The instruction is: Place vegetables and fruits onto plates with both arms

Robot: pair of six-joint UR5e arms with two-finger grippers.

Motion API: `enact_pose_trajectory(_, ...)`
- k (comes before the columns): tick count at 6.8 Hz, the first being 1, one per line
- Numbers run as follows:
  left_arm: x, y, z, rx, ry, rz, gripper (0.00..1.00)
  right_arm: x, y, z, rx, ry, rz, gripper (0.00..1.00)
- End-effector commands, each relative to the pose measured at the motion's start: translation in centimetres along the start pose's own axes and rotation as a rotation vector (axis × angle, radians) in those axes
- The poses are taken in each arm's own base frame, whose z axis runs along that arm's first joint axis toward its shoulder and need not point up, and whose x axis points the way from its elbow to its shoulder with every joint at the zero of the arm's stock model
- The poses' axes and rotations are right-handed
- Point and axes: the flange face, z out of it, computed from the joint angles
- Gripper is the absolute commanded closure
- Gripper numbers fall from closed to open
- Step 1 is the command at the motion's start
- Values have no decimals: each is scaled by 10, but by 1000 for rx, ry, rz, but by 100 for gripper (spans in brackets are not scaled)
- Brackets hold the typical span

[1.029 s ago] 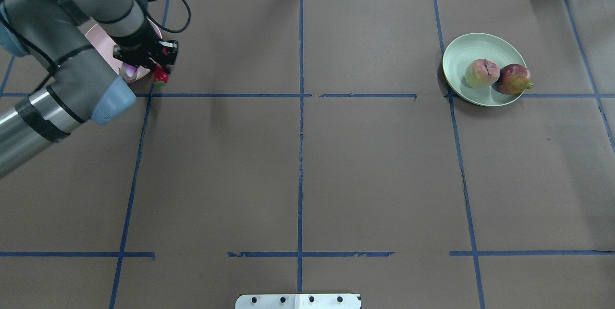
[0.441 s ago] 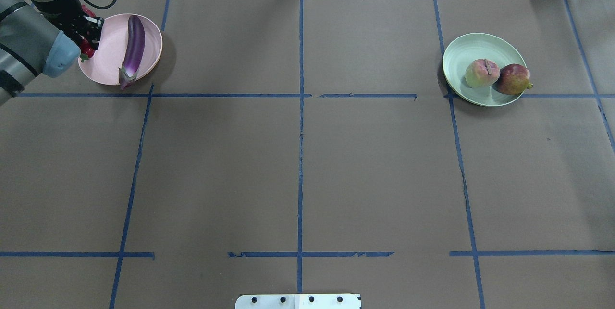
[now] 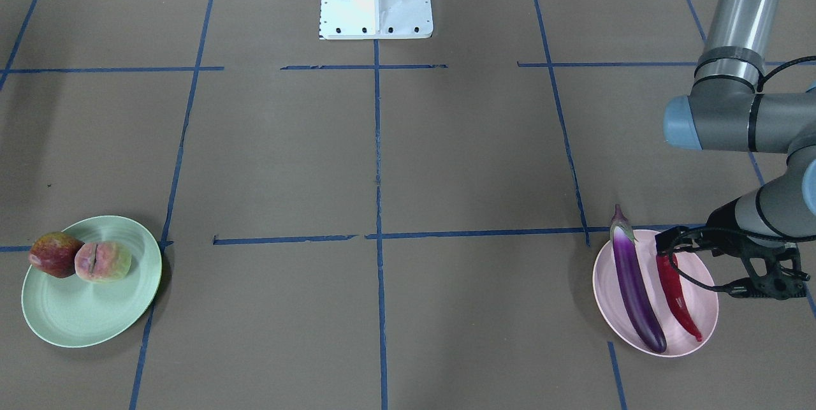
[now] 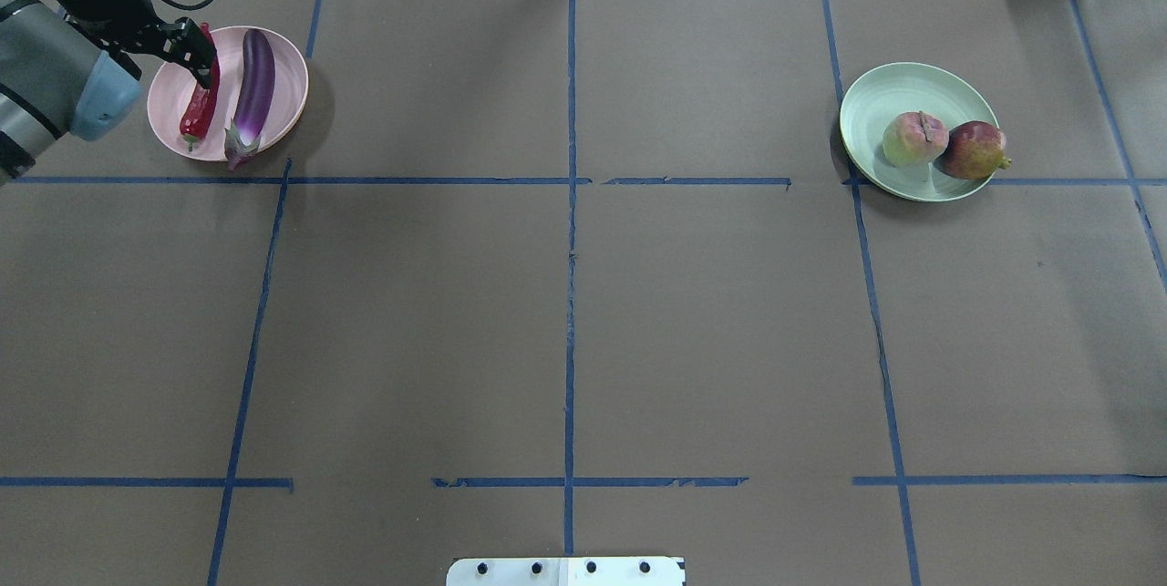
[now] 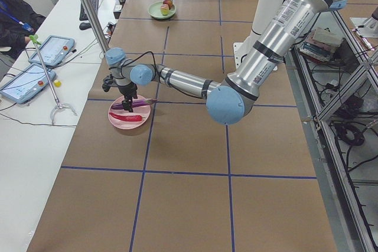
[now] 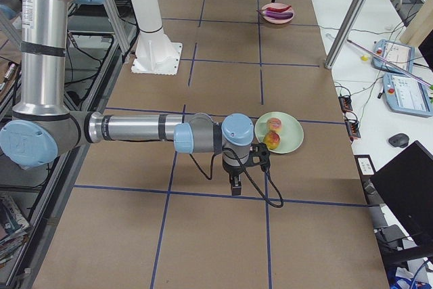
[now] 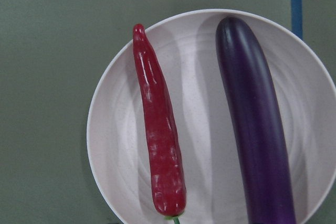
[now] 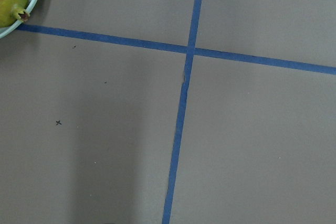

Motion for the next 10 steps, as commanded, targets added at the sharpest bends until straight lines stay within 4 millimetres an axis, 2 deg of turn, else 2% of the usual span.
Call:
enact_pose_trajectory(1,-56,33,-21,12,41,120,0,0,0,0,1,0,1,0)
enact_pose_trajectory(2,-115,56,-35,37,28,179,0,-1,0,-1,2,0,-4,0)
enact_pose_trajectory(3,-200,90,-60,75,7,218,0,0,0,-1,3,0,-5,0)
enact_pose_trajectory(4,-247,111,-76,97,30,228,0,0,0,-1,3,0,-3,0)
enact_pose_trajectory(5,-278,128,-90,118,31,179,0,-1,0,-2,4,-2,-3,0)
enact_pose_trajectory(6,-305,164,-94,120,30,124,0,-1,0,-1,3,0,-3,0)
enact_pose_trajectory(7,-311,204,-91,111,29,100,0,0,0,-1,1,0,1,0)
enact_pose_trajectory(8,-325,255,-73,84,34,69,0,-1,0,0,0,-2,0,0)
enact_pose_trajectory(9,-341,294,-61,65,38,28,0,0,0,-1,2,-2,1,0)
enact_pose_trajectory(10,-334,299,-69,73,24,24,0,0,0,-1,2,-3,1,0)
